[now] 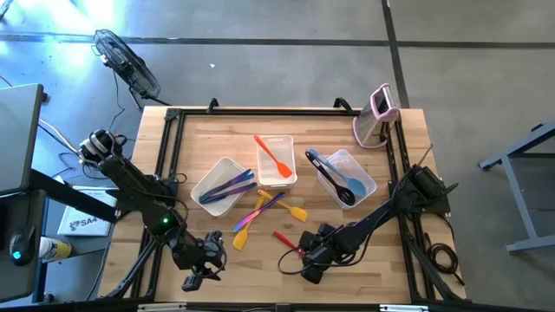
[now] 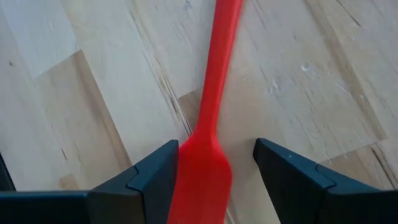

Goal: Pick & Place Kitchen Items
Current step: Put the red spatula into the right white bin

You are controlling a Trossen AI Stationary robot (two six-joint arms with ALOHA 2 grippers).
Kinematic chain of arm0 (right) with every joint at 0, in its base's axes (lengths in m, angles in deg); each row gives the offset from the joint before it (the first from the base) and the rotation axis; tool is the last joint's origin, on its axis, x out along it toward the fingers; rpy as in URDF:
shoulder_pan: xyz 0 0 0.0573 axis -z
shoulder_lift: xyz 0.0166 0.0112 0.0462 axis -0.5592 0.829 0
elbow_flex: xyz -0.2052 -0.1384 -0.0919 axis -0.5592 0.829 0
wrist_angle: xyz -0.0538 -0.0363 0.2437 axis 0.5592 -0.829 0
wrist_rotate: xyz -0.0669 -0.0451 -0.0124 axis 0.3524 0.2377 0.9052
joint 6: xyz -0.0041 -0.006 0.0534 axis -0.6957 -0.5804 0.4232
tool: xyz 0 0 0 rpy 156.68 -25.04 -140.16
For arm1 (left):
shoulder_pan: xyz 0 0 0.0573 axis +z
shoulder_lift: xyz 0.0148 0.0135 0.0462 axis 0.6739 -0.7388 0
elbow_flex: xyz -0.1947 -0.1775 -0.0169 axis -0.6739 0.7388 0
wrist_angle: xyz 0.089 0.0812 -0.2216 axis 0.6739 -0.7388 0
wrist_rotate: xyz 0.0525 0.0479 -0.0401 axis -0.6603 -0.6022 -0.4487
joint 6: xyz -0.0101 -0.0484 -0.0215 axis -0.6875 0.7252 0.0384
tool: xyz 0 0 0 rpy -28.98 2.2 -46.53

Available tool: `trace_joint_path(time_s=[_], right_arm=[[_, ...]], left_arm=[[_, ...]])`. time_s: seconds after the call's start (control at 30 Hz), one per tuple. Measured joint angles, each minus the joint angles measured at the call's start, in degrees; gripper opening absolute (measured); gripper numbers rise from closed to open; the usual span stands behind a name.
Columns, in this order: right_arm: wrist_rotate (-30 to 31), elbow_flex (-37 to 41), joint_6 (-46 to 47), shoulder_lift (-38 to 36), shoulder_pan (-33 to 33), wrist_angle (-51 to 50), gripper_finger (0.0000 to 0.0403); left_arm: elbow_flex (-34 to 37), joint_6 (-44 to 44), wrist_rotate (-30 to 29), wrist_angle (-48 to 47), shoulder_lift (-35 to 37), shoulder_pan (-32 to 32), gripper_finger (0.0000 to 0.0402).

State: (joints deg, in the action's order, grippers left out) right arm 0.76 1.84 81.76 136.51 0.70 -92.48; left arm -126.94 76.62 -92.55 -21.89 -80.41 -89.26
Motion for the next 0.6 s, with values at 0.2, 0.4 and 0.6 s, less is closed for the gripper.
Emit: trace_joint_path(time_s=[0.2,0.4,0.6], right_arm=[[-1.03,0.00,0.92,0.00,0.24,0.80,0.0216],[-1.37,0.00,0.72,0.00,0.70,0.91,0.0215],[-2.97,0.00,0.82,0.07,0.78,1.82,0.0215]], left_arm=[[0.00,0.00,0.00,-0.02,0.00,0.00,0.0148],[0.00,-1.82,-0.10,-0.02,0.00,0.00,0.0148],[-0.02,-1.93,-0.11,0.00,0.00,0.00,0.0148]])
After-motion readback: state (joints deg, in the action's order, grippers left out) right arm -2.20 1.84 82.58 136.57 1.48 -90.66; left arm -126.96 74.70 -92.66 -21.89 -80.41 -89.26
